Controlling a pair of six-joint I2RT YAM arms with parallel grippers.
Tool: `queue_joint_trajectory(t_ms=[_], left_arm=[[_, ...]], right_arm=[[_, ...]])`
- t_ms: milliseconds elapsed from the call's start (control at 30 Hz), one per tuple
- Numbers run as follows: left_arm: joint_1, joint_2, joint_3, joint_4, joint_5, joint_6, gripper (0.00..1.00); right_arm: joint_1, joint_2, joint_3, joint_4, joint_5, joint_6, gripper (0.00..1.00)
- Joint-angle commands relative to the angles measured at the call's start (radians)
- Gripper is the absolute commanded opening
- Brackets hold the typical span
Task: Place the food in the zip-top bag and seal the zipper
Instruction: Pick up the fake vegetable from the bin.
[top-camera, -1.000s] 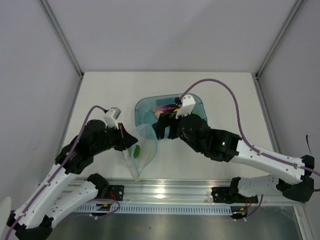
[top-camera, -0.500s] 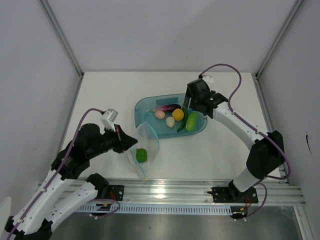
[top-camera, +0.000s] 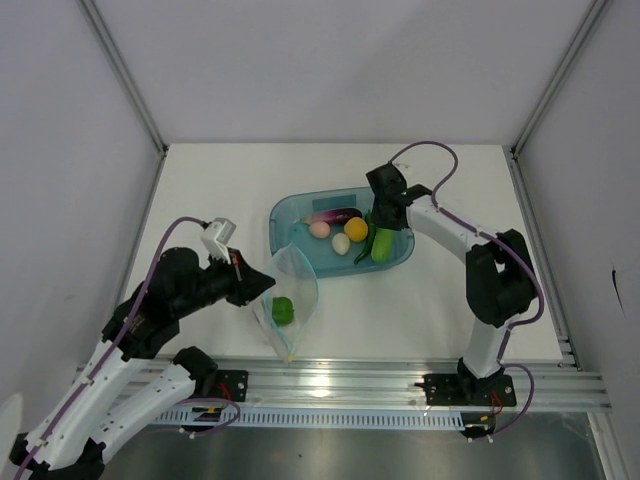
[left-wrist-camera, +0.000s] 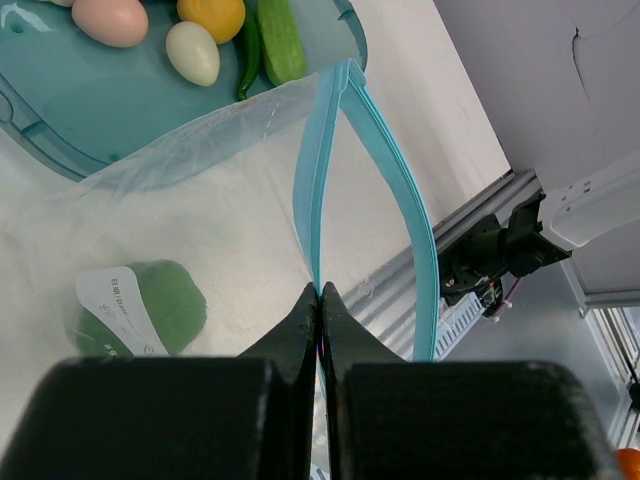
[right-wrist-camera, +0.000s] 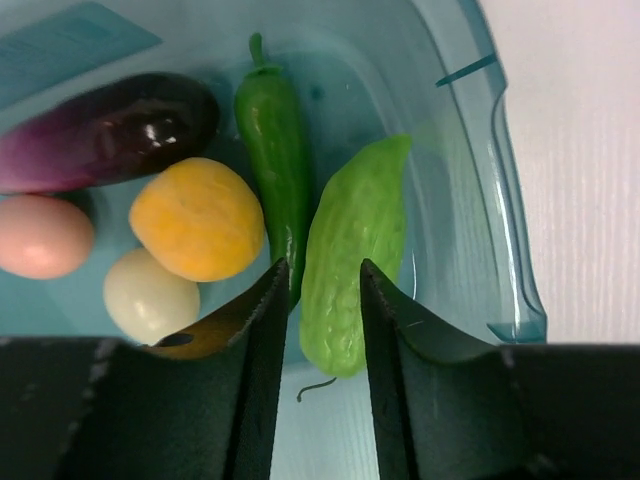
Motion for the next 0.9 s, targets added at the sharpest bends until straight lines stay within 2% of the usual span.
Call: queue_joint_trajectory(t_ms=[0,67,200,233,333,633,800,867], left_arm=[[0.011,0.005,-0.003,0.042,0.032,0.023,0.01],[0.011,0.005,-0.003,0.041,0.037,0.023,0.05],[0.011,0.001,-0.006,0.035,0.032,0.023,0.06],[0.011,0.001,-0.008,0.035,0.029,0.023,0.01],[0.011,0.001,-0.012,0.018,-0.006,0.001,0.01],[0.011,0.008,0.005,0.004,-0.014,-0.013,0.01],[0.011,0.01,-0.006,0.005,0.003,-0.023,0.01],[0.011,0.011,-0.008,0.005,0.008,-0.025,0.01]], right_arm=[[-0.012,0.042,0.036,0.004,-0.027,0.003,0.38],[-0.014,0.055,0.031,0.003,-0.038,-0.002,0.42],[-0.017,0.09,0.022,-0.007,-0.033,0.003,0.63],[-0.017,0.091,0.017,-0.004,-0.033,0.008,0.66],[-0.017,0.105,-0.003,0.006,-0.038,0.02,0.7],[-0.017,0.134,-0.062,0.067,-0.09,0.032,0.72],[-0.017,0.141,-0.069,0.079,-0.083,0.025,0.66],[-0.014,0.109,-0.084,0.111,-0.078,0.014,0.6]])
